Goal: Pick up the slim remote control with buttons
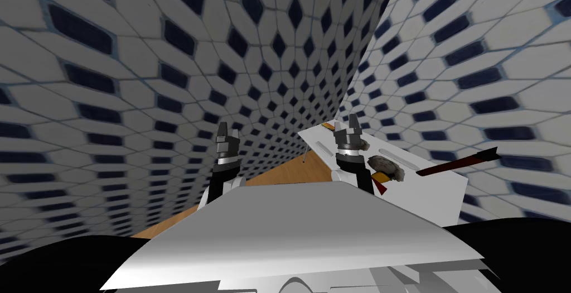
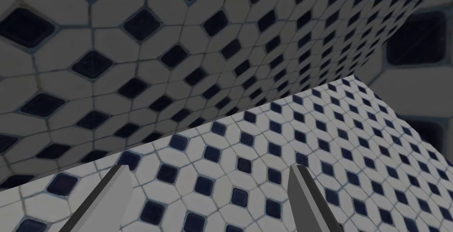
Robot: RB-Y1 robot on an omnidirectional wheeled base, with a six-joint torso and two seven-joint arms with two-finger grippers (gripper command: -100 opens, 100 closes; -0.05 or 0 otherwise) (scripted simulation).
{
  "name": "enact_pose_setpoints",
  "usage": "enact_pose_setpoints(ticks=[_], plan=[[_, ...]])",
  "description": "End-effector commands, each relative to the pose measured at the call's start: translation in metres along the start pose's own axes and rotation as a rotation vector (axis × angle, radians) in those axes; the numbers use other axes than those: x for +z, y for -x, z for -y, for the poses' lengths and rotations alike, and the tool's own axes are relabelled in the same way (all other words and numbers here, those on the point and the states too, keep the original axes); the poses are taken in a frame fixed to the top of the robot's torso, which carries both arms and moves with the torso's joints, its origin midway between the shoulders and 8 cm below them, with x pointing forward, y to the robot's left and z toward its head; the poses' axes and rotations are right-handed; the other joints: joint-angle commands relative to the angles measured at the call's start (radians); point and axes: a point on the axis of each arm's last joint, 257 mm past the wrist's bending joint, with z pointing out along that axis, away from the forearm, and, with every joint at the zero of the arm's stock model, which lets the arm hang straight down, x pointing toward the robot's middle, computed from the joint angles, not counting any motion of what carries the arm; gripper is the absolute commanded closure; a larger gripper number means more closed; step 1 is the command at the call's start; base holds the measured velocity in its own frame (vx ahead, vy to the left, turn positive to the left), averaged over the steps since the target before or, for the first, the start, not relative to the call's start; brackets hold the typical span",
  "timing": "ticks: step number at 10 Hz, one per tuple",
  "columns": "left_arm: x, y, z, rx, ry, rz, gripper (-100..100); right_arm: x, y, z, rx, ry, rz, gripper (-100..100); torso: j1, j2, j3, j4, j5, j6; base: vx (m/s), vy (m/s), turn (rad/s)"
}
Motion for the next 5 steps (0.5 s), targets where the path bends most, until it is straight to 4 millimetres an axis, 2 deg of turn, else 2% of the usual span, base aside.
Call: enact_pose_setpoints(ticks=[1, 3, 5], plan=[[0.0, 0.0, 0.0, 0.0, 0.0, 0.0, 0, -0.001, -0.004, 0.003, -0.018, -0.007, -0.03, -100, 0.0, 0.0, 0.0, 0.0, 0.0, 0.0, -0.004, 0.01, 0.012], [0.0, 0.0, 0.0, 0.0, 0.0, 0.0, 0, -0.003, -0.012, 0.011, -0.053, -0.023, -0.086, -100, 0.001, 0.0, 0.0, 0.0, 0.0, 0.0, -0.01, 0.029, 0.023], [0.0, 0.0, 0.0, 0.0, 0.0, 0.0, 0, -0.007, -0.02, 0.022, -0.092, -0.047, -0.143, -100, 0.004, 0.001, 0.001, 0.0, 0.001, 0.0, -0.02, 0.079, 0.033]])
